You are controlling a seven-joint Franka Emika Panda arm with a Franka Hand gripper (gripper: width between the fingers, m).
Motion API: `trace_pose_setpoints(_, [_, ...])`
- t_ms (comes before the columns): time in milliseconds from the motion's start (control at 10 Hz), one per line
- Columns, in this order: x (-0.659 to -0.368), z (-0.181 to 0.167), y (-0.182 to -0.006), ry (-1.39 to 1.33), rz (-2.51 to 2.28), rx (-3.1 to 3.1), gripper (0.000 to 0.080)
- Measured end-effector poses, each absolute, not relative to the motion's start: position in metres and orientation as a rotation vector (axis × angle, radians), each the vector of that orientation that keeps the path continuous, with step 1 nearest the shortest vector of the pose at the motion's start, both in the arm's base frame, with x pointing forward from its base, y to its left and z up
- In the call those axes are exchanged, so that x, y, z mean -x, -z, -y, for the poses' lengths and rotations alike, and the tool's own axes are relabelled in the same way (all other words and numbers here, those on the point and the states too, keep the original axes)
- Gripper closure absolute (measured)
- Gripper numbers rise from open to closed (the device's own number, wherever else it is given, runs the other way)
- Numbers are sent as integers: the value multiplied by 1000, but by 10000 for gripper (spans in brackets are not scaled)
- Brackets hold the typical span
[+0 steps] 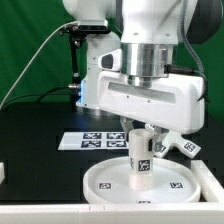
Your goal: Assemble round table
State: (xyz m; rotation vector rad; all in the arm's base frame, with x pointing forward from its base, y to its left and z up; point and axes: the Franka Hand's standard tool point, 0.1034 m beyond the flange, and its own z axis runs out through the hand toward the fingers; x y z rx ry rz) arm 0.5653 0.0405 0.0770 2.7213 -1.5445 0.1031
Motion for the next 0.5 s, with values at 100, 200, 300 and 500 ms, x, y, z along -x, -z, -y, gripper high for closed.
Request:
trace_pose_setpoints(100, [-564,-41,-77,-88,1800,-2589,395])
trace_pose_setpoints(200, [-564,-44,-76,-74,2021,-2454,394])
trace_pose_setpoints(300, [-564,-44,-76,-69,2175,-2349,394])
trace_pose_setpoints(500, [-564,-48,-76,-78,2507,-2074,393])
